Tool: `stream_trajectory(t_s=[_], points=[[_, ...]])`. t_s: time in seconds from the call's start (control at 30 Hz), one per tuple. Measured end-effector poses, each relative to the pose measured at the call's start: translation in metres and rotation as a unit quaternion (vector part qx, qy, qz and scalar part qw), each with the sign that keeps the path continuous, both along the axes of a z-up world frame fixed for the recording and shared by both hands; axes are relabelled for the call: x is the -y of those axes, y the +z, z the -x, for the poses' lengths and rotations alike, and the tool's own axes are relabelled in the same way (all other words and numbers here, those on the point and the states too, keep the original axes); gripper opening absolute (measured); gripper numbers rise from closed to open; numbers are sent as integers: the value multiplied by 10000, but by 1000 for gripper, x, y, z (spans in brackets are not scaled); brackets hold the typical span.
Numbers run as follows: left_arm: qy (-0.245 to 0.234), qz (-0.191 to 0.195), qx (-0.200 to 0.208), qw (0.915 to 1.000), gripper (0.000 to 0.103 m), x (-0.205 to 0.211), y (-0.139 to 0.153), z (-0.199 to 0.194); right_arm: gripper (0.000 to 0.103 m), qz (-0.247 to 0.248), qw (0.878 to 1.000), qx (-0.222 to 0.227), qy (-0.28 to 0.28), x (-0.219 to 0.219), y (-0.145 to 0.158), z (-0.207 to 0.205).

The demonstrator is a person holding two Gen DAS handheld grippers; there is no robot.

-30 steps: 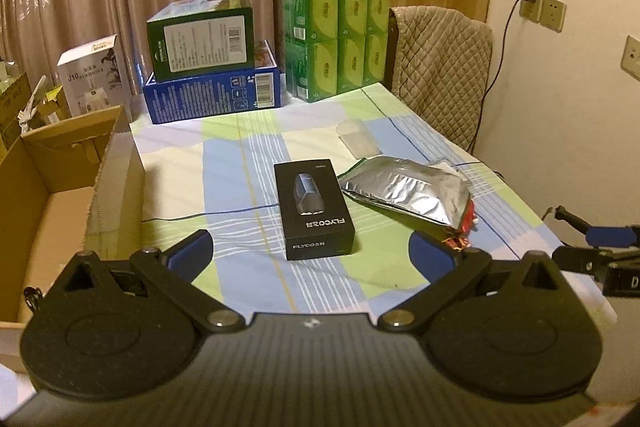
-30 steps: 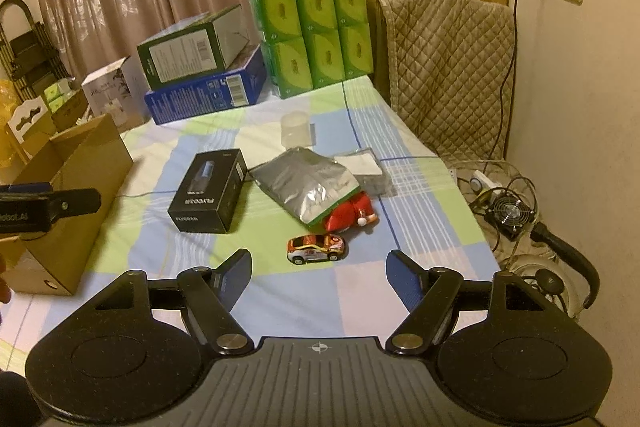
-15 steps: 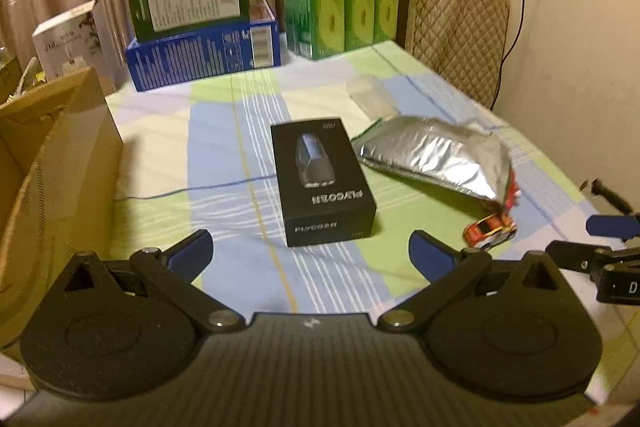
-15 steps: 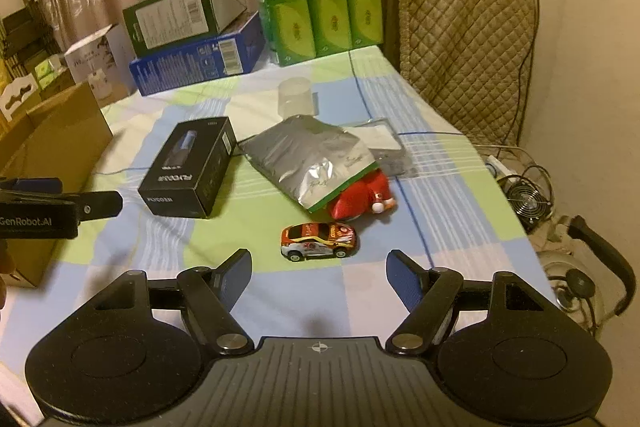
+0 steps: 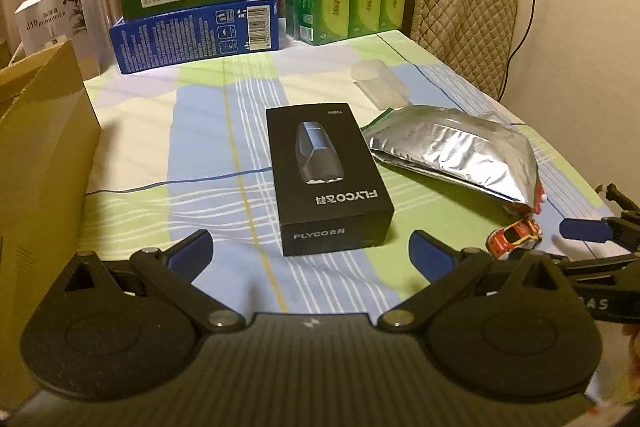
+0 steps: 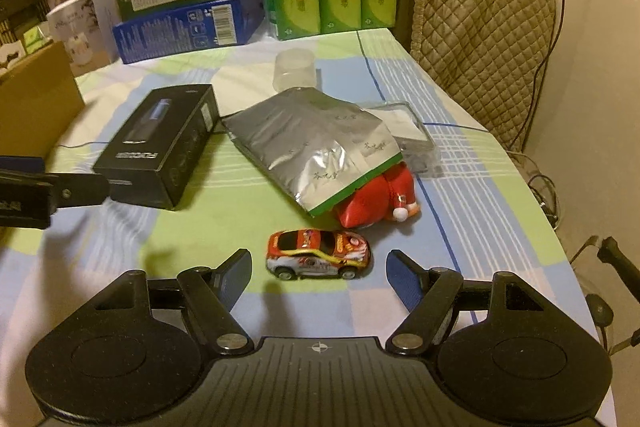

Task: Organize objects
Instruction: 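Move the left tool to the black FLYCO box while the right tool approaches the toy car, then grasp the black FLYCO box with the left tool while the right tool grasps the toy car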

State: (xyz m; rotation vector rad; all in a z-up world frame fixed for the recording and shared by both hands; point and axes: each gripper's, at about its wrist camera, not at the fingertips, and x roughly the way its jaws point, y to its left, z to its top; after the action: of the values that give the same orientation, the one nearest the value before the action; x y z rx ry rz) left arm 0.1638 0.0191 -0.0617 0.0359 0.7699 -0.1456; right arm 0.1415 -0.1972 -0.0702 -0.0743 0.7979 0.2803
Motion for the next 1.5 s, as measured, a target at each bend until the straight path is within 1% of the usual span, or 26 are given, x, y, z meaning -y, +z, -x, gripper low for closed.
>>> stream_trajectory(t_s=[0.3,0.6,0.63,0.7,0.97,1.17,1.23,1.27,1.33,1.4,1.5], points=[[41,184,-113,9998,102,-5,-9,-8,71,230,9997,15,107,-8,-14,-12],[35,231,-156,9996,102,-6,-11,-10,71,278,9996,13,87,-10,-18,-16],[29,230,-142,9996,102,-6,-11,-10,70,272,9996,18,86,-10,-18,-16],[14,220,-128,9997,102,-4,-10,-10,64,258,9996,24,79,-10,-18,-15],[-60,270,-83,9996,102,1,-11,-13,64,172,9998,62,67,-9,-10,-10],[-85,325,-76,9994,102,10,-14,-26,64,23,10000,-19,54,-7,-6,-10],[-85,379,-61,9992,102,14,-15,-32,64,48,10000,-15,54,-8,-6,-9],[-78,341,-55,9994,102,16,-16,-34,64,47,10000,-29,52,-7,-7,-10],[-46,169,-14,9998,101,21,-19,-39,64,30,10000,-54,48,-7,-8,-10],[-73,87,-22,9999,90,25,-21,-43,64,24,10000,-67,44,-6,-9,-10],[-50,-80,-29,10000,80,27,-26,-47,64,12,10000,-82,27,-4,-10,-9]])
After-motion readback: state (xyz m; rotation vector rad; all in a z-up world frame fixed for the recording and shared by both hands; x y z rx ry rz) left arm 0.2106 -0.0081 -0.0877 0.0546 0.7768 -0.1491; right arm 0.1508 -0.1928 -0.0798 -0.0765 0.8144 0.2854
